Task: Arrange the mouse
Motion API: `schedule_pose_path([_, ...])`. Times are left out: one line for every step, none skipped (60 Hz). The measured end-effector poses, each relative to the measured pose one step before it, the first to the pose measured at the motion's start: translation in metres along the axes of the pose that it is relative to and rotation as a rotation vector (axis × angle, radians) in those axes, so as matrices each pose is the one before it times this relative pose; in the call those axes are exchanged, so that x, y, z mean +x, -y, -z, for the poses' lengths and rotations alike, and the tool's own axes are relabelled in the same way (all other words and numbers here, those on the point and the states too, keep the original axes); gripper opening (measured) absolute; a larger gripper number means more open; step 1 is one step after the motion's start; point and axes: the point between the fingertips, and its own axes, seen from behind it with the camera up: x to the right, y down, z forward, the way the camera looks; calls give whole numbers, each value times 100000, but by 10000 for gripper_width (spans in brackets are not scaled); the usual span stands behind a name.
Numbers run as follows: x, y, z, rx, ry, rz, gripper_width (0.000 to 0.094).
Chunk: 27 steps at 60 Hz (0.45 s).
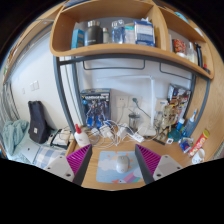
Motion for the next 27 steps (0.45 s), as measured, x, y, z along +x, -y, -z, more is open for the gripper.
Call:
schedule_pose_path([39, 323, 205, 833, -700, 190, 867])
schedule_pose_path([140, 251, 332, 853, -447, 482, 865])
schedule_pose_path([92, 209, 282, 773, -616, 484, 864])
schedule_pose_path([117, 139, 245, 600, -470, 353, 863])
schedule_pose_path([113, 96, 261, 414, -383, 184, 864])
schedule_pose_path([108, 62, 236, 281, -387, -8, 862])
schedule_pose_path([110, 62, 237, 274, -346, -82, 863])
schedule_pose_path([93, 51, 218, 318, -327, -114, 864])
schedule_pose_path([84, 36, 191, 269, -253, -117, 862])
schedule_pose_path([50, 7, 180, 226, -103, -115, 863])
schedule_pose_path([29, -20, 199, 79, 5, -161, 865])
schedule_pose_path([92, 15, 214, -9, 15, -69, 863])
schedule_pose_path([39, -31, 168, 128, -110, -54, 863])
schedule_pose_path([8, -75, 117, 72, -171, 103, 861])
schedule_pose_path([-15, -101, 105, -13, -92, 115, 862])
schedule_pose_path([-46, -119, 90, -128, 40, 135, 863])
schedule_pose_path([-91, -148, 77, -149, 93, 96, 861])
schedule_pose_path([-100, -174, 57, -249, 270, 65, 860])
schedule_pose_path([-143, -176, 68, -310, 377, 145, 858])
schedule_pose_path([-155, -195, 41, -402, 421, 153, 860])
schedule_pose_path([-152, -220, 50, -478, 414, 66, 860])
schedule_pose_path([-132, -208, 17, -417, 406, -149, 861])
schedule_pose_path([-106, -152, -10, -303, 412, -246, 862])
schedule_pose_path([-98, -141, -10, -281, 416, -335, 863])
schedule_pose_path([-80, -120, -25, -180, 292, -196, 864])
schedule_pose_path([-3, -103, -45, -123, 75, 27, 864])
schedule_pose_path([17, -103, -49, -176, -84, 148, 865])
